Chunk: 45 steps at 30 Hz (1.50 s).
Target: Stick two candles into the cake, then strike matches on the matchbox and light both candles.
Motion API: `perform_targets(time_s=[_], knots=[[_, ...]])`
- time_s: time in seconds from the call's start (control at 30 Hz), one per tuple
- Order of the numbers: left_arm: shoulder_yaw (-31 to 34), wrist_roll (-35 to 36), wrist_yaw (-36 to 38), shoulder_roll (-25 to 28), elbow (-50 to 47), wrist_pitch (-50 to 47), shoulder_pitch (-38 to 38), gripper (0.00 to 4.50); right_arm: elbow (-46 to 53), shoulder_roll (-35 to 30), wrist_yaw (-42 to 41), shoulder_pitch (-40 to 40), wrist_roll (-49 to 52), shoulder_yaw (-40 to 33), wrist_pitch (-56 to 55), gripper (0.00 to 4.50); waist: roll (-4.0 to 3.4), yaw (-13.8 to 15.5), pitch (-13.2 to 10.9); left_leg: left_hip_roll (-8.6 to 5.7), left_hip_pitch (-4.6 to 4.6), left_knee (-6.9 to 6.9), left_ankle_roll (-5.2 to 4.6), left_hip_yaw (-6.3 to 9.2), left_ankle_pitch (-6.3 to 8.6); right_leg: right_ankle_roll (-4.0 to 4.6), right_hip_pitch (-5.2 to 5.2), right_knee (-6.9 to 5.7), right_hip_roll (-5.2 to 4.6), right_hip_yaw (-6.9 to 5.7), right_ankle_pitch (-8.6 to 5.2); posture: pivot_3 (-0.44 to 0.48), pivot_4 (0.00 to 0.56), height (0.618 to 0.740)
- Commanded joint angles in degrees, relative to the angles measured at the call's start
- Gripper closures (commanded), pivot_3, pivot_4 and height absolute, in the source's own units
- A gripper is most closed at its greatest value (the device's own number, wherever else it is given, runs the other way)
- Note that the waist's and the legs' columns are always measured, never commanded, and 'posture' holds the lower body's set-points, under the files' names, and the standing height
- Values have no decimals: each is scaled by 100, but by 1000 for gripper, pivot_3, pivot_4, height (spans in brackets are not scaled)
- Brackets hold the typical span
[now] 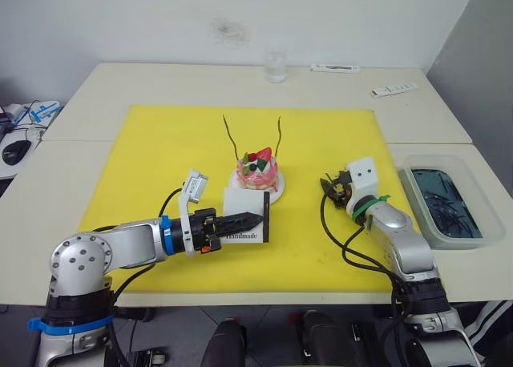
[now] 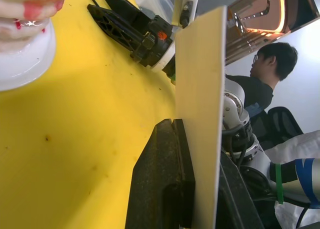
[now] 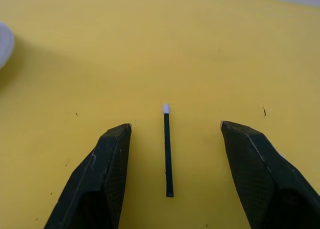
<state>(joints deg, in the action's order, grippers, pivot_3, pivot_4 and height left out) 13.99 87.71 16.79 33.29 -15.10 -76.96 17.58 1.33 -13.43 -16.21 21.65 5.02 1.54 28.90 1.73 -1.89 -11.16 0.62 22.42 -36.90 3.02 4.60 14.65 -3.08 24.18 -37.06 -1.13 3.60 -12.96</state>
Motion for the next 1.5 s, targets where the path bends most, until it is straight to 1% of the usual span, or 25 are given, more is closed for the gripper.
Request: perform_targets(time_s=[0.03,0.07,0.17,0.2,0.47,0.63,0.77,0.97,1.07,1.17,1.27,1.5], knots=[[-40,213,-21,99,-20,158,-1,4500,88,39,133,60,27,-120,133,2762,0,0,0,0,0,-1,0,0,0,0,-1,0,0,0,0,0,150,740],[-53,225,-26,109,-19,173,-5,4500,79,72,154,75,55,-142,155,3179,0,-1,0,0,-1,-2,0,0,0,-1,-2,0,0,0,0,0,150,740],[-98,244,-28,134,-17,217,-27,4500,12,99,209,113,26,-123,197,4245,0,-1,0,0,-1,-3,-1,0,0,0,-3,1,0,1,-1,0,150,740],[-112,253,-30,144,-22,235,-40,4500,-2,105,224,111,26,-121,200,4474,0,-1,0,0,-1,-4,-1,0,-1,0,-3,0,0,1,-1,0,150,740],[-176,306,-51,223,-73,362,-147,4500,250,103,121,17,155,-95,267,4474,0,-1,0,0,-3,-3,-1,-1,-1,1,-3,0,0,1,-1,0,150,740],[-208,337,-82,268,-92,444,-204,4500,898,-67,-246,-136,325,4,489,4474,0,0,0,0,-2,-1,-1,0,0,0,-2,1,0,0,-1,0,150,740],[-241,348,-97,301,-81,500,-233,4500,1654,-423,-693,-355,542,89,845,4474,-1,1,0,0,0,2,-1,0,0,1,0,1,0,0,-2,0,150,740],[-308,325,-76,329,-50,499,-230,4500,2831,-1302,-1469,-884,895,200,1241,4474,0,4,0,0,0,0,-1,0,0,3,-2,3,0,0,-6,0,150,740],[-361,317,-42,345,-45,479,-212,4500,3179,-1635,-1701,-1190,1045,208,1363,4474,0,5,0,0,-1,-2,-1,-1,0,14,-2,3,0,2,-12,0,150,740],[-401,335,-17,374,-25,474,-189,4500,3300,-1783,-1766,-1480,1069,254,1304,4474,0,5,0,1,-3,-2,-1,-1,0,16,-3,2,2,2,-13,0,150,740],[-434,335,-3,386,1,471,-162,4500,3255,-1761,-1752,-1685,1022,315,1122,4474,0,4,0,1,-5,-3,-1,-2,0,18,-4,2,2,3,-14,0,150,740],[-509,321,30,411,6,469,-140,4500,2926,-1574,-1623,-1769,859,480,761,4474,0,3,0,1,-5,-4,-1,-4,0,17,-4,2,2,6,-14,0,150,740]])
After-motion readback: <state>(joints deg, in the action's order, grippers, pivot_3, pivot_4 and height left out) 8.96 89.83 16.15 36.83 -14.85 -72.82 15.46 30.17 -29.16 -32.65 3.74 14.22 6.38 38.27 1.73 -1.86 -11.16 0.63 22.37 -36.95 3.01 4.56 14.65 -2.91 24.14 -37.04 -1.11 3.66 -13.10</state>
